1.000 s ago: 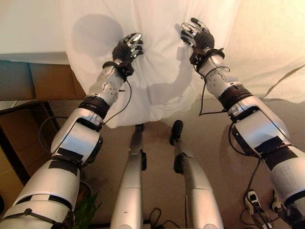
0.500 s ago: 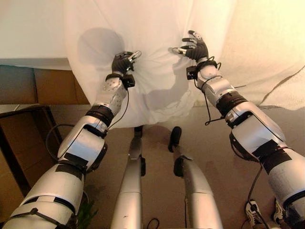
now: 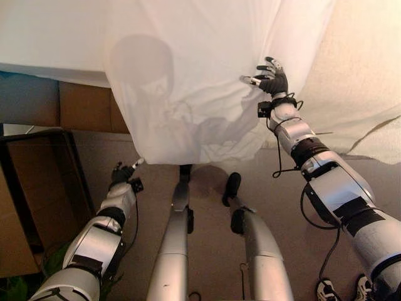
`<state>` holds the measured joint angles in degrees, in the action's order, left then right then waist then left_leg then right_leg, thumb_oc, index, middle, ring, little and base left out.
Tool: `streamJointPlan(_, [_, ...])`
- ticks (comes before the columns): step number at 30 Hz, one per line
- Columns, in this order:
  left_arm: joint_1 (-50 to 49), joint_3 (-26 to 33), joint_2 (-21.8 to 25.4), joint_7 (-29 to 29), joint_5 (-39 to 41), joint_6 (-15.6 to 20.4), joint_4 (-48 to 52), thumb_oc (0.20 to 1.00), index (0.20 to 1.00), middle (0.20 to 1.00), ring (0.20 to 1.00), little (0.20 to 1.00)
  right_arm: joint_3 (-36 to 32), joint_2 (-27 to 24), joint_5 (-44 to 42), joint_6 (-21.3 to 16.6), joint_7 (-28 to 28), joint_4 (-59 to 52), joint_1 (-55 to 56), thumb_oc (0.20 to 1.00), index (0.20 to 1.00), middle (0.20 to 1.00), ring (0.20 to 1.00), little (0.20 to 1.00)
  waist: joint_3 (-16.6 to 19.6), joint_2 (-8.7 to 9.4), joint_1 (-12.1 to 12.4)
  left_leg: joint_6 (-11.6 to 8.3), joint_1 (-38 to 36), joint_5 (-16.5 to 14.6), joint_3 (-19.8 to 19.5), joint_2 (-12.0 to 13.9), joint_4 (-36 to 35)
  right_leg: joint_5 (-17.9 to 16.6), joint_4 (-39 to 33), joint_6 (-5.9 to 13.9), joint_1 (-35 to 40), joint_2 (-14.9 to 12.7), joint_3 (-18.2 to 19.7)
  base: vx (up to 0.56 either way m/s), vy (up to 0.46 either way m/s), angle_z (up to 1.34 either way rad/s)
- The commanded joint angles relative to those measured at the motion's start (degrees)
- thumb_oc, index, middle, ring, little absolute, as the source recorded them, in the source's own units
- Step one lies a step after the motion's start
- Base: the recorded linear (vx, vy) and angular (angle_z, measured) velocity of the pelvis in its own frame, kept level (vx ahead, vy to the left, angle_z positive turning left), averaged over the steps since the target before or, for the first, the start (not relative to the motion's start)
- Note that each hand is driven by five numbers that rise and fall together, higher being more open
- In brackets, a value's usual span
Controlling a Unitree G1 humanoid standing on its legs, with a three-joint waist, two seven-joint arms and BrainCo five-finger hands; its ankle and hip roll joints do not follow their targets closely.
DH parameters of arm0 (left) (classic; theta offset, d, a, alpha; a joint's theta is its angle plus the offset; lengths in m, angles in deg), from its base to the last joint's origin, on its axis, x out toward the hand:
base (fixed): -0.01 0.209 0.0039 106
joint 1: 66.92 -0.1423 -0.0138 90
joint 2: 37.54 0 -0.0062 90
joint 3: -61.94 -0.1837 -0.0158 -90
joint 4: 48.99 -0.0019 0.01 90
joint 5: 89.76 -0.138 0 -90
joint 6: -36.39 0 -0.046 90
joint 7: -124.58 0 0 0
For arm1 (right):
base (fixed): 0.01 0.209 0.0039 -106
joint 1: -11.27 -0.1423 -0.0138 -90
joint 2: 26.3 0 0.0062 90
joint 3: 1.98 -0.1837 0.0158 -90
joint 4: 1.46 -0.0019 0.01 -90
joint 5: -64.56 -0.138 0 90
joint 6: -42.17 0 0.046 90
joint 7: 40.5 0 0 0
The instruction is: Make the bed
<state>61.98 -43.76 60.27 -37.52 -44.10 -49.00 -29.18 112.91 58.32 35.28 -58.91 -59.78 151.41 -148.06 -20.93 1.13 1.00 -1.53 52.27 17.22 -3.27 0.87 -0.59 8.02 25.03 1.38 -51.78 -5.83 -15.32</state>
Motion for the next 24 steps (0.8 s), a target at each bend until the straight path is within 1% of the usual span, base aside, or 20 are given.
streamJointPlan(1, [6.8,4.1,-0.7,0.4,-3.3,1.2,0.3,1.000,1.000,1.000,1.000,1.000,-0.6,-1.0,-0.1,8.5,-0.1,8.3,20.1,1.000,1.000,1.000,1.000,1.000,-8.9,-0.24,0.2,-3.92,-3.8,-5.5,3.9,-3.5,0.5,-18.2,-24.4,4.64,5.9,1.9,1.5,-0.05,0.022,0.03])
streamJointPlan(2, [5.6,4.3,-1.0,0.4,-3.2,1.2,0.5,1.000,1.000,1.000,1.000,1.000,-1.4,-0.7,-0.5,8.3,0.0,8.3,21.8,1.000,1.000,1.000,1.000,1.000,-8.9,-0.36,0.1,-4.22,-5.3,-6.8,3.5,-3.3,0.4,-17.0,-24.1,5.04,7.2,2.1,2.1,-0.01,0.013,0.03])
streamJointPlan(4, [3.3,5.0,-1.6,0.4,-3.4,1.3,1.2,1.000,1.000,1.000,1.000,1.000,-3.3,-0.5,-1.0,7.9,-0.1,7.6,26.0,1.000,1.000,1.000,1.000,1.000,-8.9,-0.32,-0.3,-4.13,-6.4,-6.9,3.6,-3.3,0.5,-16.3,-23.0,4.82,7.8,2.0,2.1,-0.03,0.006,0.01])
streamJointPlan(8, [1.1,5.2,-2.2,0.0,-3.9,1.1,1.7,1.000,1.000,1.000,1.000,1.000,-4.2,-0.5,-0.4,8.0,0.3,7.5,29.4,1.000,1.000,1.000,1.000,1.000,-8.9,-0.29,-0.6,-3.81,-7.6,-7.2,3.5,-3.4,1.4,-15.0,-21.0,4.51,8.6,1.8,2.2,-0.05,0.001,0.02])
streamJointPlan(10, [-0.5,5.2,-2.4,-1.0,-4.5,0.7,1.3,1.000,1.000,1.000,1.000,1.000,-4.2,-1.3,1.2,8.8,1.3,8.6,31.6,1.000,1.000,1.000,1.000,1.000,-8.9,-0.24,-0.7,-3.28,-9.1,-7.8,3.2,-3.6,3.1,-13.2,-18.1,3.84,9.8,1.7,2.4,-0.06,-0.026,0.04])
streamJointPlan(12, [-1.1,4.8,-2.7,-1.4,-4.9,0.7,1.7,1.000,1.000,1.000,1.000,1.000,-3.8,-1.6,2.3,9.3,2.0,9.6,32.1,1.000,1.000,1.000,1.000,1.000,-8.9,-0.37,-0.6,-3.15,-9.8,-8.1,3.0,-3.6,3.7,-12.4,-16.9,3.55,10.3,1.6,2.3,-0.05,-0.025,0.04])
streamJointPlan(13, [-2.4,4.9,-3.1,-2.1,-5.3,0.6,1.7,1.000,1.000,1.000,1.000,1.000,-3.3,-1.7,4.1,10.0,2.9,10.8,33.6,1.000,1.000,1.000,1.000,1.000,-8.9,-0.36,-0.5,-2.82,-11.2,-8.4,2.6,-3.6,4.6,-11.6,-15.2,3.17,11.6,1.3,2.2,-0.03,-0.022,0.02])
streamJointPlan(14, [-2.5,4.9,-3.1,-2.1,-5.3,0.6,1.8,1.000,1.000,1.000,1.000,1.000,-3.3,-1.7,4.1,10.0,2.9,10.8,33.7,1.000,1.000,1.000,1.000,1.000,-8.9,-0.38,-0.5,-2.82,-11.3,-8.4,2.6,-3.6,4.6,-11.5,-15.2,3.18,11.7,1.3,2.2,-0.04,-0.029,0.00])
streamJointPlan(16, [-5.5,5.3,-3.6,-3.2,-5.8,0.7,1.8,1.000,1.000,1.000,1.000,1.000,-2.5,-1.5,7.8,10.7,3.7,11.6,36.3,1.000,1.000,1.000,1.000,1.000,-8.9,-0.23,-0.2,-2.42,-14.6,-8.4,2.1,-3.6,4.8,-10.8,-14.4,2.85,15.1,1.3,1.9,-0.04,-0.024,-0.03])
streamJointPlan(17, [-5.6,5.3,-3.7,-3.1,-5.8,0.7,1.8,1.000,1.000,1.000,1.000,1.000,-2.5,-1.5,7.9,10.7,3.7,11.5,36.4,1.000,1.000,1.000,1.000,1.000,-8.9,-0.24,-0.3,-2.42,-14.8,-8.4,2.1,-3.6,4.7,-10.8,-14.5,2.85,15.2,1.3,1.9,-0.05,-0.032,-0.06])
streamJointPlan(18, [-8.2,6.2,-4.3,-4.3,-6.1,0.7,1.6,1.000,1.000,1.000,1.000,1.000,-3.0,-1.4,9.2,10.8,4.5,11.5,38.7,1.000,1.000,1.000,1.000,1.000,-8.9,-0.04,0.0,-2.28,-18.3,-8.0,2.0,-3.4,3.7,-10.7,-15.2,2.88,18.6,1.6,1.5,-0.02,-0.017,-0.06])
streamJointPlan(19, [-8.4,6.1,-4.3,-4.3,-6.1,0.7,1.7,1.000,1.000,1.000,1.000,1.000,-3.0,-1.4,9.2,10.8,4.5,11.4,38.9,1.000,1.000,1.000,1.000,1.000,-8.9,-0.05,0.0,-2.29,-18.5,-8.0,2.0,-3.4,3.6,-10.7,-15.3,2.89,18.8,1.6,1.5,-0.04,-0.022,-0.11])
streamJointPlan(20, [-10.6,7.2,-5.2,-5.0,-6.1,0.9,1.1,1.000,1.000,1.000,1.000,1.000,-3.9,-0.8,10.0,10.9,4.8,12.1,40.7,1.000,1.000,1.000,1.000,1.000,-8.9,-0.18,0.1,-2.20,-21.8,-7.7,2.1,-3.4,2.2,-10.7,-16.1,2.95,21.9,1.8,1.4,-0.01,-0.006,-0.08])
streamJointPlan(21, [-10.7,7.2,-5.2,-5.0,-6.1,0.9,1.2,1.000,1.000,1.000,1.000,1.000,-3.9,-0.8,10.0,10.9,4.8,12.0,40.8,1.000,1.000,1.000,1.000,1.000,-8.9,-0.19,0.1,-2.20,-22.0,-7.6,2.1,-3.4,2.0,-10.8,-16.2,2.96,22.1,1.8,1.4,0.01,0.004,-0.06])
streamJointPlan(22, [-13.4,8.0,-6.3,-6.0,-6.9,0.9,0.9,1.000,1.000,1.000,1.000,1.000,-5.2,-0.3,11.1,10.9,5.5,12.6,42.8,1.000,1.000,1.000,1.000,1.000,-8.9,-0.34,0.2,-2.14,-26.1,-7.4,2.5,-3.4,0.3,-10.9,-17.6,3.18,25.9,2.1,1.2,-0.04,0.034,0.08])
streamJointPlan(23, [-14.3,8.4,-6.5,-6.3,-7.3,0.9,0.5,1.000,1.000,1.000,1.000,1.000,-5.6,-0.4,11.7,11.1,5.8,12.9,43.4,1.000,1.000,1.000,1.000,1.000,-8.9,-0.52,0.2,-1.70,-26.3,-6.1,2.9,-3.5,0.2,-12.3,-18.1,2.83,26.2,2.1,0.8,0.03,0.016,0.05])
streamJointPlan(24, [-14.5,8.3,-6.6,-6.3,-7.3,0.9,0.5,1.000,1.000,1.000,1.000,1.000,-5.5,-0.4,11.7,11.1,5.9,12.9,43.6,1.000,1.000,1.000,1.000,1.000,-8.9,-0.47,0.2,-2.00,-27.6,-7.4,2.7,-3.5,-0.2,-11.0,-18.0,3.23,27.2,2.2,1.4,-0.04,0.027,-0.09])
